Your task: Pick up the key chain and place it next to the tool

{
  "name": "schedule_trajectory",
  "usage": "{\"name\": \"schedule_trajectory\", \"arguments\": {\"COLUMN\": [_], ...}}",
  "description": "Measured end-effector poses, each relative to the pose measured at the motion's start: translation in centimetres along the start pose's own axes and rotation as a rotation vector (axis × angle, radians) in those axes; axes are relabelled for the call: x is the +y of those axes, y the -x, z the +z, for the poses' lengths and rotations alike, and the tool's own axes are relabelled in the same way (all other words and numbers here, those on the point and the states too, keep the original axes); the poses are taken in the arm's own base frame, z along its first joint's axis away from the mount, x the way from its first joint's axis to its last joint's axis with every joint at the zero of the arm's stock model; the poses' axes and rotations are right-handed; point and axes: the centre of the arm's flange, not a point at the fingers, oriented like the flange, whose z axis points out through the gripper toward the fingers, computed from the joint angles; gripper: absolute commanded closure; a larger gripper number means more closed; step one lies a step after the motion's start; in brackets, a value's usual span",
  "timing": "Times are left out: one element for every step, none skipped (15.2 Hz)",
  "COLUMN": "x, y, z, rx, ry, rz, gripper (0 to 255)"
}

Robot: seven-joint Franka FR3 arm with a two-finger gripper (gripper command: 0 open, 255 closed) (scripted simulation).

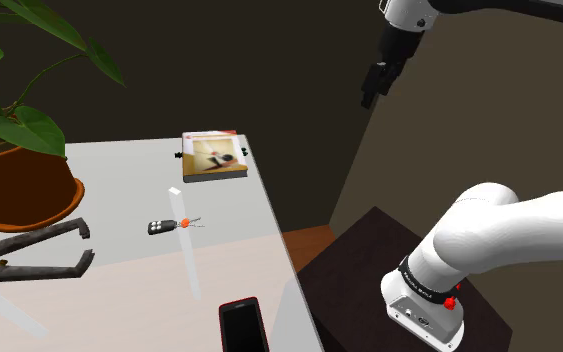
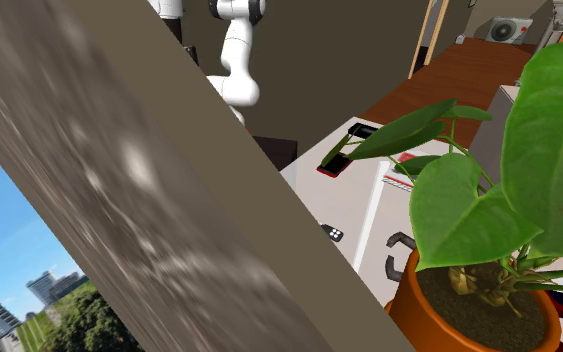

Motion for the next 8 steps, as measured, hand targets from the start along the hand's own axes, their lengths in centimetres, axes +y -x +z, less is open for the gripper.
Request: {"name": "schedule_trajectory", "arguments": {"x": [0.0,-0.5,-1.0,-1.7,-2.3,-3.1,-3.9,-5.0], "y": [0.0,-0.5,-0.9,-1.6,-2.5,-3.3,-3.9,-4.5], "z": [0.0,0.3,0.9,1.3,1.6,2.3,2.9,3.4], "rx": [0.0,0.0,0.0,0.001,0.002,0.003,0.004,0.004], "ry": [0.0,-0.002,-0.004,-0.007,-0.01,-0.013,-0.016,-0.019], "rz": [0.0,-0.008,-0.021,-0.036,-0.052,-0.069,-0.086,-0.103], "gripper": [0,0,0,0,0,0,0,0]}}
